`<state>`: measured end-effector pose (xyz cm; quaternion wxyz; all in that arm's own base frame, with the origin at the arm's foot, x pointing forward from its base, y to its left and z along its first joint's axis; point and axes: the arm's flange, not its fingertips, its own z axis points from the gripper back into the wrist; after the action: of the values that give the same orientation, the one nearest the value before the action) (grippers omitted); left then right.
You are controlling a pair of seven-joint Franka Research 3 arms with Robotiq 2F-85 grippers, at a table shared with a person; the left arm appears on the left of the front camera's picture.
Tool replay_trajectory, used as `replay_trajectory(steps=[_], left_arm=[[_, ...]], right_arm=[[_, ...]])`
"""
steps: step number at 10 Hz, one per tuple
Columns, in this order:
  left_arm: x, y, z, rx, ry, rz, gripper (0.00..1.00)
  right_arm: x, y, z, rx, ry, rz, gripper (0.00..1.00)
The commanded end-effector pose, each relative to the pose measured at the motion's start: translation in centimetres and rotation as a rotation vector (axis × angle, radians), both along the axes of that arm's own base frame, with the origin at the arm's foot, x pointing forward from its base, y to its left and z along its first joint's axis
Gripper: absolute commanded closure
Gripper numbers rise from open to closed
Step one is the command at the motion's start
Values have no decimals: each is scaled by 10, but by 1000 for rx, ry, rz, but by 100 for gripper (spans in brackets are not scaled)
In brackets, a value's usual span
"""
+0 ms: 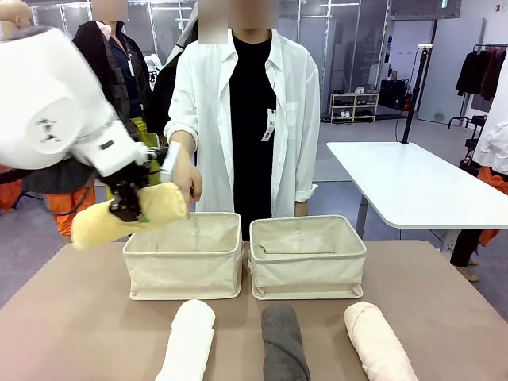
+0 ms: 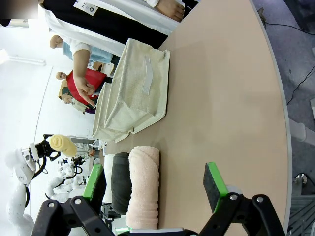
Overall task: Divide the towels into two baskets.
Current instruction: Pick up one hotel-folded towel and place it in the Fabric basket indicated by the person.
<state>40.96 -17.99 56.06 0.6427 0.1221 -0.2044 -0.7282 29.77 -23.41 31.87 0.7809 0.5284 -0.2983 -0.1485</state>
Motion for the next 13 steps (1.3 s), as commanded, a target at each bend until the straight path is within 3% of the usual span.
replay_trajectory(steps=[1,5,9,11,13], left_arm=[[38,-23,4,60,-12,-65,63],[102,-72,-37,152,92,-83,63],[139,-80,-100,210,164,-70,63],[155,-71,-115,250,183,-24,30],[153,-71,-116,245,198,-40,0]], right_arm=[[-2,1,2,5,-12,-6,0],[-2,1,2,5,-12,-6,0],[-2,1,2,5,-12,-6,0],[-2,1,2,5,-12,-6,0],[-2,1,2,5,-12,-6,0]])
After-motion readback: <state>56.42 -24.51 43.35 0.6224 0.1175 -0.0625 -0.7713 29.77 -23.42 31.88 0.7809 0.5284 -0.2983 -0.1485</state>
